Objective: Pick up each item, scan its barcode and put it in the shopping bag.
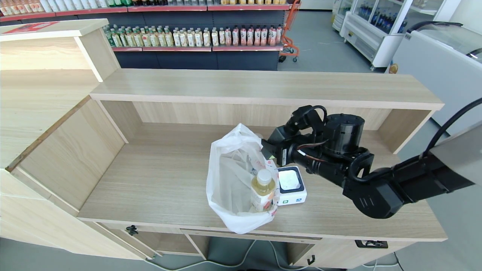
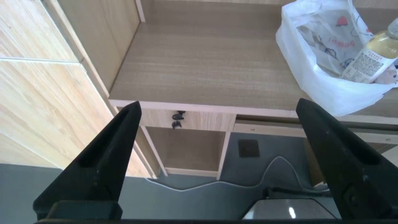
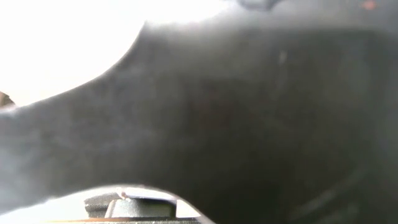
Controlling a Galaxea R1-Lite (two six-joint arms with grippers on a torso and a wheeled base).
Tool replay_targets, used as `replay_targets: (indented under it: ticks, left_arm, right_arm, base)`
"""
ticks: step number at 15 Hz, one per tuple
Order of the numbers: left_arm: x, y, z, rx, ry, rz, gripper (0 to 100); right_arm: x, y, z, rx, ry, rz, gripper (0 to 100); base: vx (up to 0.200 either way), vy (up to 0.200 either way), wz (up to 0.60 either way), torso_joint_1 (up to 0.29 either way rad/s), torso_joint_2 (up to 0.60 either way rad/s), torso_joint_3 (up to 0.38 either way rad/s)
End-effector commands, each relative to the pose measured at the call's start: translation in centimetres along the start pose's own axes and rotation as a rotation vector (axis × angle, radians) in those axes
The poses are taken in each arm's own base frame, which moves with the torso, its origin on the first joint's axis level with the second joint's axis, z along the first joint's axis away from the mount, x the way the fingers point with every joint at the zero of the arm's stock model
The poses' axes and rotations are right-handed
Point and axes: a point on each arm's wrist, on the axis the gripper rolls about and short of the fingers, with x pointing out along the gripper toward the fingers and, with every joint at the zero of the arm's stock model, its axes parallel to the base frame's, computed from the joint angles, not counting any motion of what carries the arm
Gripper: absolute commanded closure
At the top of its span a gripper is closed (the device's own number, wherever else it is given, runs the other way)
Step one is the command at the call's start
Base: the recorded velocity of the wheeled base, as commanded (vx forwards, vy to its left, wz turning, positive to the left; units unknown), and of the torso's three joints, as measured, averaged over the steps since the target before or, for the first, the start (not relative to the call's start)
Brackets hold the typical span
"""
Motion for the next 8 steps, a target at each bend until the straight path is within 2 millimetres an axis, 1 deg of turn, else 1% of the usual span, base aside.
replay_targets:
  ticks: [1,4,7,8]
  left_arm:
    - [0.0,0.0,0.0,0.0,-0.001,0.0,0]
    - [0.0,0.0,0.0,0.0,-0.001,0.0,0]
    - [0.0,0.0,0.0,0.0,-0.001,0.0,0]
    - [0.0,0.0,0.0,0.0,-0.001,0.0,0]
  right_arm:
    - [2.6,-1.3,-1.0,-0.027,-0.01,-0.032,100]
    - [5.6,-2.6,-1.9,-0.044,-0.031,-0.057,100]
    - [8.0,-2.6,-3.4,-0.046,-0.041,-0.051,100]
    - [8.3,-2.6,-3.7,-0.046,-0.039,-0.051,100]
  base:
    - [0.0,0.0,0.0,0.0,0.0,0.0]
    - [0.0,0.0,0.0,0.0,0.0,0.0]
    - [0.0,0.0,0.0,0.0,0.0,0.0]
    - [0.0,0.0,0.0,0.0,0.0,0.0]
